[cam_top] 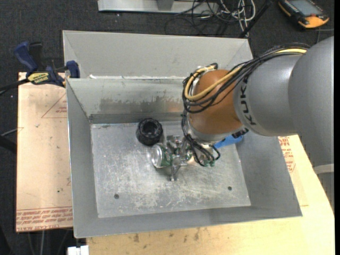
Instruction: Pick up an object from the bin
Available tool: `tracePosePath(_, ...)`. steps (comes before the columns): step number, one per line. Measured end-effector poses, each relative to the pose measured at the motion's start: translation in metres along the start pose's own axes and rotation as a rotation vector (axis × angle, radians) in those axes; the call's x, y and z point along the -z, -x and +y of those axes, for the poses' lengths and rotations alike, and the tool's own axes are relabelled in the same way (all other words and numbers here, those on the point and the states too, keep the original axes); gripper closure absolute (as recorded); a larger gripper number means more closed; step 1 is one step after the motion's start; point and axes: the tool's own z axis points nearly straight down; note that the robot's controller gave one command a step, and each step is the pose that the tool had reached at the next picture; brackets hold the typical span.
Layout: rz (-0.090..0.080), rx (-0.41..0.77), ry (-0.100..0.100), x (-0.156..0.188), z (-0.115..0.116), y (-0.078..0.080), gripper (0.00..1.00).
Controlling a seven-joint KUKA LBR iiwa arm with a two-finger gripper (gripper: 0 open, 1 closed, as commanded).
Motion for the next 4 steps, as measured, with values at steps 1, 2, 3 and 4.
tracePosePath(1,0.000,0.000,0.000,0.003,0.000,0.000,1.00)
tracePosePath(2,-0.001,-0.001,0.001,0.013,0.001,0.001,1.00)
tracePosePath(3,0.005,-0.001,0.000,0.028,0.001,0.000,1.00)
tracePosePath(4,0.006,-0.001,-0.001,0.047,0.001,0.001,1.00)
